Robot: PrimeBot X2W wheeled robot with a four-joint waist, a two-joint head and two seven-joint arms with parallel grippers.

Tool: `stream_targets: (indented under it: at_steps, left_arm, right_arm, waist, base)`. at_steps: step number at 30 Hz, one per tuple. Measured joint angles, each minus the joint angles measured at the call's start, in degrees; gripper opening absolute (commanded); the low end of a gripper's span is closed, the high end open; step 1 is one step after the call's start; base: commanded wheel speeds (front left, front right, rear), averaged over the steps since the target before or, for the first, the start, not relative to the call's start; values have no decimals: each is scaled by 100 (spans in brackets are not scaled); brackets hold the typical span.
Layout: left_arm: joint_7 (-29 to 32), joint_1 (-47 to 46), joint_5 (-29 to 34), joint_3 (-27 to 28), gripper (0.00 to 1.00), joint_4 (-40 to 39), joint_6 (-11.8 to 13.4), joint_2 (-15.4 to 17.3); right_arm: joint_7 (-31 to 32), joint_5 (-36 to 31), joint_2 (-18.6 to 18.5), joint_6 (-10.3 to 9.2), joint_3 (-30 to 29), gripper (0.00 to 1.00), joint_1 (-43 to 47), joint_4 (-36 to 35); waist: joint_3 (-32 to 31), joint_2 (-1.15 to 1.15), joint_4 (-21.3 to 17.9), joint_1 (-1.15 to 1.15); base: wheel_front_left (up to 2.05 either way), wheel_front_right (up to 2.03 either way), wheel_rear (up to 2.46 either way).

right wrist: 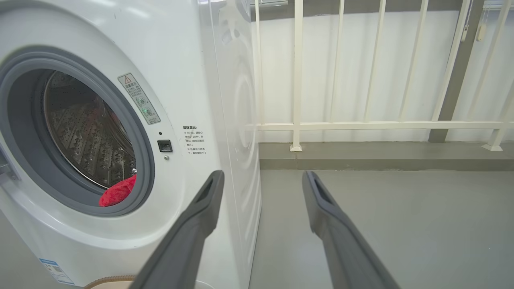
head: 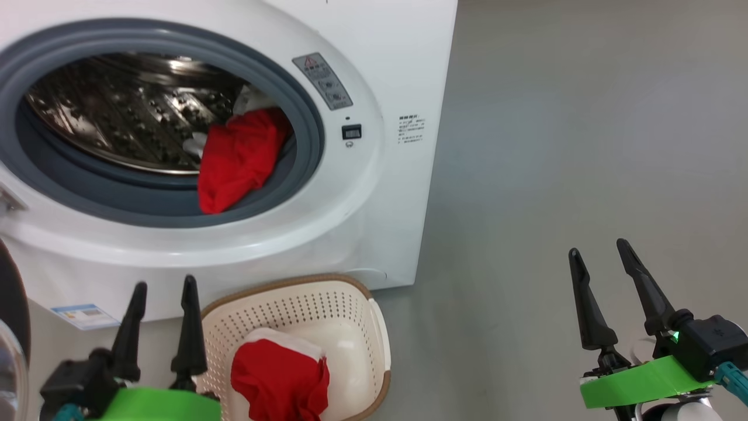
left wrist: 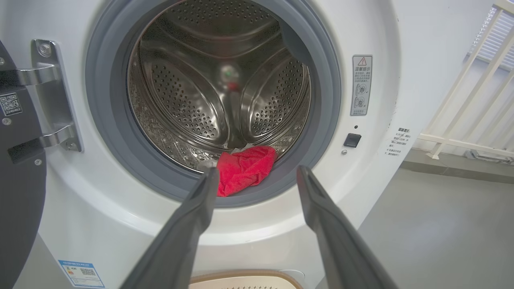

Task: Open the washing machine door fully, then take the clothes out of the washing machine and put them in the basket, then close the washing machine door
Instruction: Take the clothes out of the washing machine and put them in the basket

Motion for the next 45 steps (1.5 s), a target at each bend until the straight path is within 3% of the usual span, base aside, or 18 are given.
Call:
stream_targets:
  at_steps: [19, 34, 45]
  left_arm:
    - [-110, -1927, -156, 51, 100, 705, -213, 210]
    - [-140, -3882, -739, 225, 100, 2418, -648, 328]
    - [523, -5205, -1006, -29, 100, 3608, -859, 561]
  right_arm:
    - [0, -43, -4, 0, 175, 100, -760, -113]
    - [0, -102, -7, 0, 180, 100, -1059, -132]
    - [0, -164, -8, 0, 34, 100, -1221, -55]
  waist:
    - [1244, 0, -24, 0]
    - [1953, 0, -76, 0]
    - [2413, 0, -201, 0]
  base:
    - [0, 0, 0]
    - [0, 0, 0]
    - [0, 0, 0]
